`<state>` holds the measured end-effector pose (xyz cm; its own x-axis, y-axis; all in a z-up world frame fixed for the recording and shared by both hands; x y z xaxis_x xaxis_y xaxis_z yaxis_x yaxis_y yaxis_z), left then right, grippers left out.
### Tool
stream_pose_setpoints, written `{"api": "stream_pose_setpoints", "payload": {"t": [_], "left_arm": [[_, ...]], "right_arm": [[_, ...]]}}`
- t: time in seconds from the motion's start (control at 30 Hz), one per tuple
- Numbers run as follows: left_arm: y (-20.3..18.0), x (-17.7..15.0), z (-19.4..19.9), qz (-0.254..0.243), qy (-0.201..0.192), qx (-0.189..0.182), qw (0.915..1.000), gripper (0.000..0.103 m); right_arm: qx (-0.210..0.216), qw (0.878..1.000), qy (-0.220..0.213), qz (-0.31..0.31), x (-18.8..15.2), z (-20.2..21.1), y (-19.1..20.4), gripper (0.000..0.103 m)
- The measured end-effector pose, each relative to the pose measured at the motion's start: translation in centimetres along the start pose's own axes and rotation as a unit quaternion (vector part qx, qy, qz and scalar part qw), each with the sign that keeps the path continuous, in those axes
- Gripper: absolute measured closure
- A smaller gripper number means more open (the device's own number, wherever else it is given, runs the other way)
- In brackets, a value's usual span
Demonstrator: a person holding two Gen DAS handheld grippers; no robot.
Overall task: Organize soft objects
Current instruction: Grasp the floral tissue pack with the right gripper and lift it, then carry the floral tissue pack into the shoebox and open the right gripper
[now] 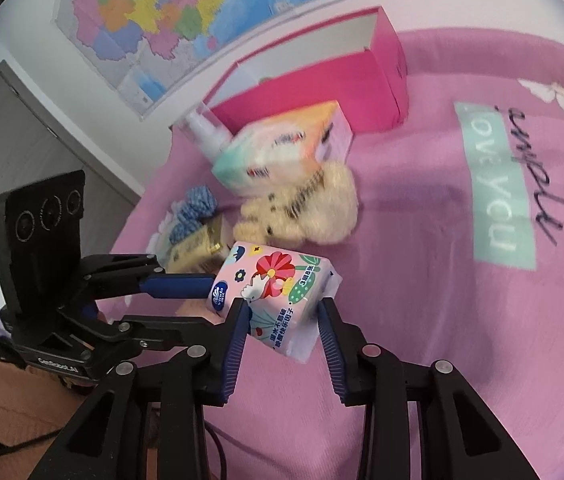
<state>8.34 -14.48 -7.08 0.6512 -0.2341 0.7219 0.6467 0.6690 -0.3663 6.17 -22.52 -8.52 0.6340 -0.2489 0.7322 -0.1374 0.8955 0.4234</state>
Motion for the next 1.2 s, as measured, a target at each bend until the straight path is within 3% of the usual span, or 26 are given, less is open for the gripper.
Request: {"api": "stream_pose_setpoints", "payload": {"t": [0.7,1.2], "left_arm": [[1.6,7.1,2.7,-0.018,-0.077,0.047,0.9958,0.061],[5.4,13.5,1.7,-0.014,-0.1,0.091,0.9907,0.061]], "right_arm": [[0.018,0.995,-0.071,0.069,7.6,0.5,3.3,0.066],[0.016,0.991,-0.104,0.077,14.4,-2.6,2.7,0.066]]}}
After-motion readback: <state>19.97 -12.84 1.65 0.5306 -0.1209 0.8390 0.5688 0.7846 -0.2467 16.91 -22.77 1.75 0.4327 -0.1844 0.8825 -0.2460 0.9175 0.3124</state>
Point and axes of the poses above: each gripper's, at about its wrist camera, not at the fingertips, and z roughly against the way its jaws point, y to its left, x to its top, the point moved 6 cm from there along -z, roughly the way its jaws point, and after that the axes turned 13 degrees about -y, right-handed, at the moved point
